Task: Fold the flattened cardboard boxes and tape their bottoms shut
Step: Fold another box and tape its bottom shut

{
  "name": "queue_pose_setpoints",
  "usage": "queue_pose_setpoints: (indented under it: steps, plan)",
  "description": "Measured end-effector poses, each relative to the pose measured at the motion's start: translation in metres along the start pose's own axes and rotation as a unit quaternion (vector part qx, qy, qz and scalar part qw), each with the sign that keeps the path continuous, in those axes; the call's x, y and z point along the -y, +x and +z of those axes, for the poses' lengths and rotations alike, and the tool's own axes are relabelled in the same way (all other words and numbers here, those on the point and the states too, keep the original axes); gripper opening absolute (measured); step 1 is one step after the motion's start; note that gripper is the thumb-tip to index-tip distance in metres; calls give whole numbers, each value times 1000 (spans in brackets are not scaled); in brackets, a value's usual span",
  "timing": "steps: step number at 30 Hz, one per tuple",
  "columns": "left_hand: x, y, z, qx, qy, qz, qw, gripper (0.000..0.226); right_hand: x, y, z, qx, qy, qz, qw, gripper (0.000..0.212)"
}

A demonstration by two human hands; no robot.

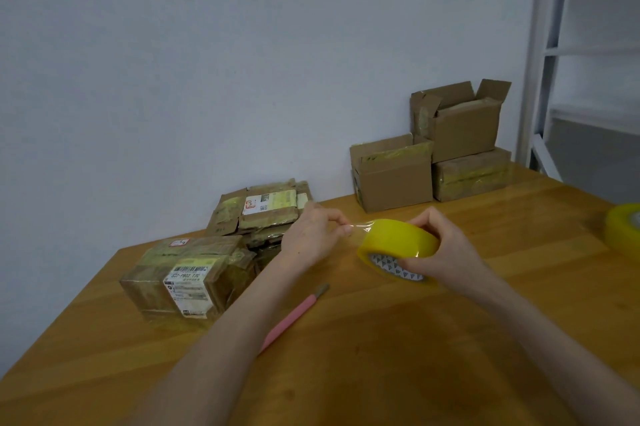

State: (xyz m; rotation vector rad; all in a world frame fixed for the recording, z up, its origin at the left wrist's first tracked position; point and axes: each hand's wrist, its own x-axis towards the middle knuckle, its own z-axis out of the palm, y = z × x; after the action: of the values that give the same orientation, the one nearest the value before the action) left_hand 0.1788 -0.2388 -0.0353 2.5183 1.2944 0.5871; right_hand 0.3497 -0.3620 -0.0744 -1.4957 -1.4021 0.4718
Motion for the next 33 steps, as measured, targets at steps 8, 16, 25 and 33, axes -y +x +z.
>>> queue_pose_setpoints:
  steps: [8, 16, 25, 33]
  plan:
    - [94, -13, -70, -187, 27, -91, 978, 25, -36, 2, 1, -8, -418, 70, 906, 49]
    - [240, -47, -112, -163, 39, -237, 957, 43, 53, 34, 118, 40, -171, -59, 983, 41]
    - [232, -76, -91, -112, 174, -269, 941, 40, 108, 66, 262, 170, -110, 19, 979, 75]
    - [246, -64, -94, -83, 68, -346, 932, 77, 110, 96, 267, 142, -91, 154, 974, 79]
